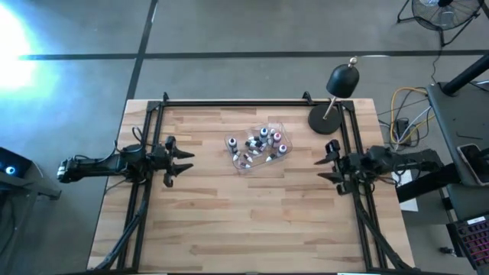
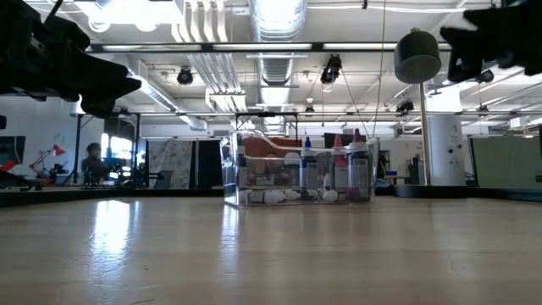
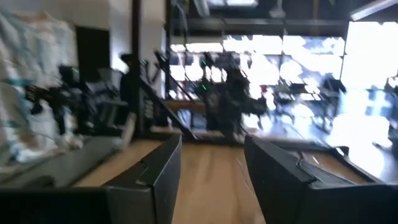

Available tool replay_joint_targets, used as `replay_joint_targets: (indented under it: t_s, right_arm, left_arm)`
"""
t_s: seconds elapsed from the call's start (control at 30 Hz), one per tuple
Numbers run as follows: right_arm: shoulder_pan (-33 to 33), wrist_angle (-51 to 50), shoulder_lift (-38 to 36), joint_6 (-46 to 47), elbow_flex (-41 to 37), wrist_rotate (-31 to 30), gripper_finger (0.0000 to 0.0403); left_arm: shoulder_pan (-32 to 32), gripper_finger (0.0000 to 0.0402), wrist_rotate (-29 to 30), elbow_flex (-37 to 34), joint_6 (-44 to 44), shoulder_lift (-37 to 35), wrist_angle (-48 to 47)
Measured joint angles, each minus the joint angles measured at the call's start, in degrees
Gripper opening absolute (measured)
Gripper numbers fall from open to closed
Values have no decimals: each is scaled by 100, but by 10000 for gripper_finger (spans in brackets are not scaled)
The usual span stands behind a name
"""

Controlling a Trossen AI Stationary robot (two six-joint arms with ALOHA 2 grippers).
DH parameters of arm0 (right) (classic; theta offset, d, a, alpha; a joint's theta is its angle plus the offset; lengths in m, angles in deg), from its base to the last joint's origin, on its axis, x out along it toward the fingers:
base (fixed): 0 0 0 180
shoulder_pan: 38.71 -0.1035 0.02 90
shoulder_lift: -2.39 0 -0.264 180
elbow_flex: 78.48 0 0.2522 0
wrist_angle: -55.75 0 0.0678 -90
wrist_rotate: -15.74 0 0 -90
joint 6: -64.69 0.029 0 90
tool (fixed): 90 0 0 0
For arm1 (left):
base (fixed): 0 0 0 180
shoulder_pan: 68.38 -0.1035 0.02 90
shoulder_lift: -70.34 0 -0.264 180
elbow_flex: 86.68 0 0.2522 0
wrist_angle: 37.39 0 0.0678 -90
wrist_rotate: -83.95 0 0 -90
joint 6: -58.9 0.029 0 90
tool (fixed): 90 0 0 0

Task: Pick & Place food coloring
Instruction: Return to Home Position

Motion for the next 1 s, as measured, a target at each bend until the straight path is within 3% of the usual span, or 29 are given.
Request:
replay_joint_targets:
  t_s: [0.3, 1.0]
  right_arm:
    - [840, -766, 0, -374, -2, 452, 169]
    - [524, -917, 26, -487, -2, 406, 169]
  left_arm:
    - [-1, 152, 0, 0, 0, 0, -2]
    - [-1, 152, 0, 0, 2, 0, -4]
